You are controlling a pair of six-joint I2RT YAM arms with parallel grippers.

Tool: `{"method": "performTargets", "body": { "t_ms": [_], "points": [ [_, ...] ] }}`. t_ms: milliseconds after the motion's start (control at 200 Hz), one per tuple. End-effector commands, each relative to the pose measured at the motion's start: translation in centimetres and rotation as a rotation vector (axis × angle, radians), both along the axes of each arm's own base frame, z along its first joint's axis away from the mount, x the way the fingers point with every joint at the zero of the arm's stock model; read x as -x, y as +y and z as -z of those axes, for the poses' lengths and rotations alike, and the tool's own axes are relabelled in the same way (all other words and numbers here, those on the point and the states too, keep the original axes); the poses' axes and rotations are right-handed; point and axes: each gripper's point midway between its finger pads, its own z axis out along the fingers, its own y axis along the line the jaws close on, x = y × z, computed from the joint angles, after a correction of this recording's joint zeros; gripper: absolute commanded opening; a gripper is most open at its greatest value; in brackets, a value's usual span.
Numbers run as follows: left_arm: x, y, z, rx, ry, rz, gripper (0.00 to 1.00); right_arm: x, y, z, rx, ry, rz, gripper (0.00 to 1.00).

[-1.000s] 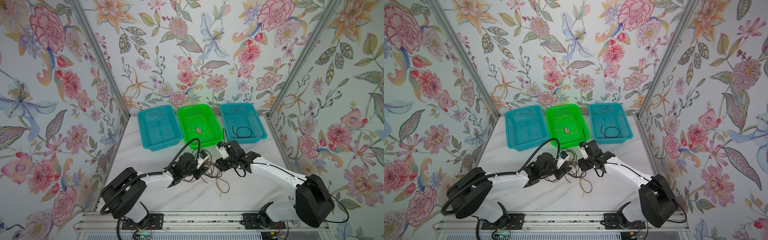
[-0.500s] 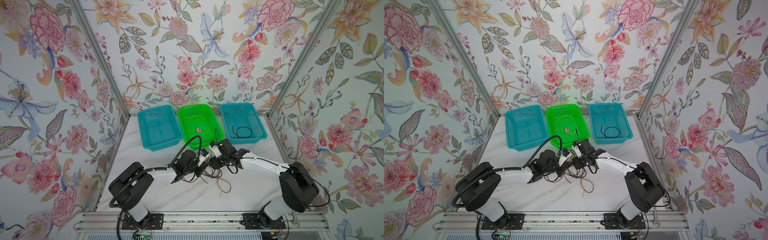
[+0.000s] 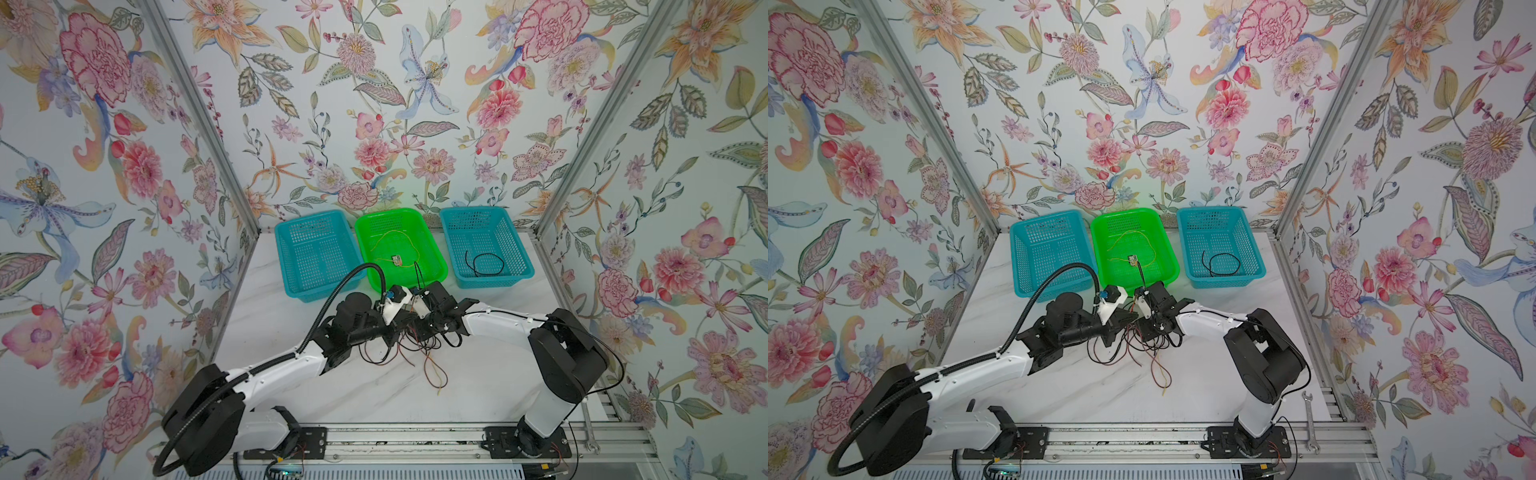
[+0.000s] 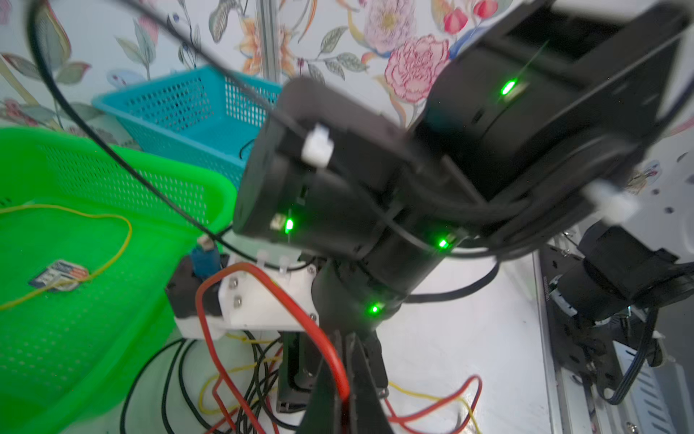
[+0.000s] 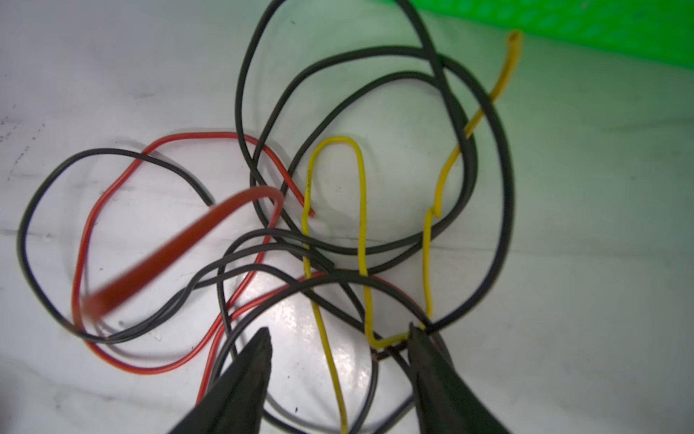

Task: Untangle and sort cables by color
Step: Untie the cable.

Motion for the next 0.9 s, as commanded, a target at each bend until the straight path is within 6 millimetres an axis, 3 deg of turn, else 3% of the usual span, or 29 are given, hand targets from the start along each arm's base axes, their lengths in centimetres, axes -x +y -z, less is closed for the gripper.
{"method": "performTargets", "body": {
  "t_ms": [0, 415, 896],
  "points": [
    [0.1, 0.6, -5.1, 0.072, -0.083, -0.006, 0.00, 0.7, -0.1, 1.1, -0.005, 0.025, 0.008, 0.59],
    [-1.4, 5.0, -19.2, 0.085, -0.365, -0.175, 0.00, 2.2, -1.6, 2.4, 0.012, 0.042, 0.029, 0.59],
    [-4.2, 10.2, -33.5, 0.035, -0.655, -0.428, 0.00, 2.8, -3.3, 2.8, 0.031, 0.038, 0.052, 0.59]
  ]
}}
